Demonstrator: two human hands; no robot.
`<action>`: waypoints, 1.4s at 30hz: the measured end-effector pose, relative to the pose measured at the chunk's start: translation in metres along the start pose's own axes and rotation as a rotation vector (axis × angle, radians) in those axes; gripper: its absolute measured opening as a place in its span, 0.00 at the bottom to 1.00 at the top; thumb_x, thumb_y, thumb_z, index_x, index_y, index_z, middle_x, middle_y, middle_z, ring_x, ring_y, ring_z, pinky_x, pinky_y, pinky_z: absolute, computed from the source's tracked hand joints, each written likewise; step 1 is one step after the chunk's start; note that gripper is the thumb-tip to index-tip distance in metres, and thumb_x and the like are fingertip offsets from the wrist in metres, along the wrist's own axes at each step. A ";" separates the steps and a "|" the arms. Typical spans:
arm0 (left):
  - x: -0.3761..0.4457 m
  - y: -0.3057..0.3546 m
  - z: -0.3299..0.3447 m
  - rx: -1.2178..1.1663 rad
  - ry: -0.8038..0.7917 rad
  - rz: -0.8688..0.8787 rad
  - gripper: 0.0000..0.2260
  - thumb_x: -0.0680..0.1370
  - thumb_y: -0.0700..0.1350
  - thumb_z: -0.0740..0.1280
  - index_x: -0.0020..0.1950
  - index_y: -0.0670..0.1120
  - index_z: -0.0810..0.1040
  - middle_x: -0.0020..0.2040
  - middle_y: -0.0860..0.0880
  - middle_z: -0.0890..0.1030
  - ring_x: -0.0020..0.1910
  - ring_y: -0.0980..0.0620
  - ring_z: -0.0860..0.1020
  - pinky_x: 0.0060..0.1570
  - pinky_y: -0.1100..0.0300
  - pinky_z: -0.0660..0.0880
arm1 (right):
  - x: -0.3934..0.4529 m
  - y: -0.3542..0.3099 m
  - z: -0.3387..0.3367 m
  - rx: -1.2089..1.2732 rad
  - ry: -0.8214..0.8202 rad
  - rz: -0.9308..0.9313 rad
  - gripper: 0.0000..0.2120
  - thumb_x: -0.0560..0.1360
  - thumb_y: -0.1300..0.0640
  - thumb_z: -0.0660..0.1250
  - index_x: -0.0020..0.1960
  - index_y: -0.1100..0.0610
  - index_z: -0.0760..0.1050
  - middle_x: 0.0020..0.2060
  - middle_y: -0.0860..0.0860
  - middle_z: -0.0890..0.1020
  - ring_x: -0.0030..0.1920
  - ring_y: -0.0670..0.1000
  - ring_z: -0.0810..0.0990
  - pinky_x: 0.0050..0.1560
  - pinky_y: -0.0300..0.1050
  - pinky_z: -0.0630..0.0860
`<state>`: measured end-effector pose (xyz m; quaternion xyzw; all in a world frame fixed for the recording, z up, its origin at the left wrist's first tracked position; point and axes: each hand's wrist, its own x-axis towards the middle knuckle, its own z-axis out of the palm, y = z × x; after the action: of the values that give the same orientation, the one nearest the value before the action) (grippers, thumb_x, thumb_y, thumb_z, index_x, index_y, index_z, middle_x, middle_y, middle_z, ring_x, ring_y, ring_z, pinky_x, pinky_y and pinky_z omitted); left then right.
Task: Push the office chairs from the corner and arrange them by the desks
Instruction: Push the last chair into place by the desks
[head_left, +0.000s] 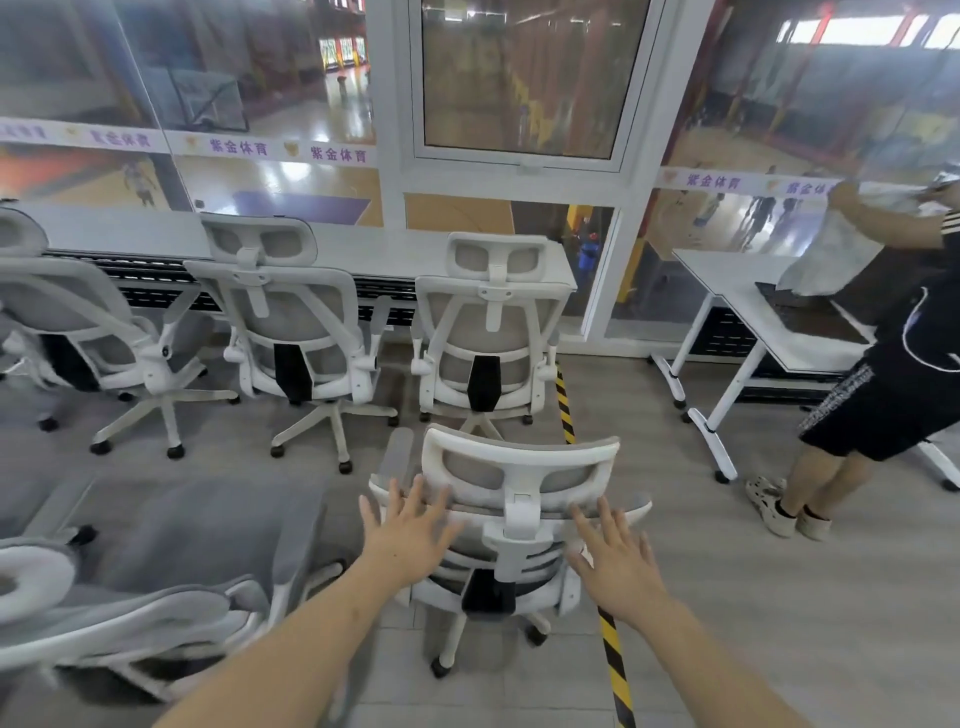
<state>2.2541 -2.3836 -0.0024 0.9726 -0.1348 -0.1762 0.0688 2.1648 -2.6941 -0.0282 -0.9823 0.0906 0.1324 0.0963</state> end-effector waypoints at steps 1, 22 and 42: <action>-0.001 -0.002 0.001 0.023 -0.044 0.016 0.30 0.82 0.70 0.41 0.82 0.65 0.39 0.85 0.49 0.37 0.82 0.39 0.36 0.73 0.25 0.38 | 0.004 -0.001 -0.002 -0.005 -0.039 -0.002 0.31 0.84 0.33 0.45 0.81 0.34 0.35 0.82 0.49 0.34 0.83 0.56 0.34 0.80 0.66 0.43; -0.070 0.010 0.031 0.006 -0.113 -0.064 0.28 0.81 0.72 0.44 0.79 0.73 0.37 0.84 0.53 0.34 0.82 0.43 0.33 0.70 0.21 0.36 | -0.045 0.009 0.019 -0.052 -0.056 -0.083 0.35 0.82 0.32 0.50 0.80 0.32 0.31 0.83 0.51 0.34 0.82 0.57 0.31 0.79 0.66 0.40; -0.178 0.002 0.070 0.026 -0.168 -0.035 0.32 0.78 0.75 0.46 0.80 0.71 0.38 0.83 0.53 0.32 0.82 0.43 0.33 0.69 0.19 0.37 | -0.172 -0.001 0.045 -0.022 -0.171 -0.027 0.34 0.80 0.27 0.45 0.78 0.30 0.30 0.80 0.50 0.29 0.81 0.56 0.28 0.79 0.68 0.37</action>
<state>2.0671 -2.3409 -0.0095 0.9574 -0.1252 -0.2568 0.0416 1.9909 -2.6576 -0.0233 -0.9696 0.0672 0.2153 0.0949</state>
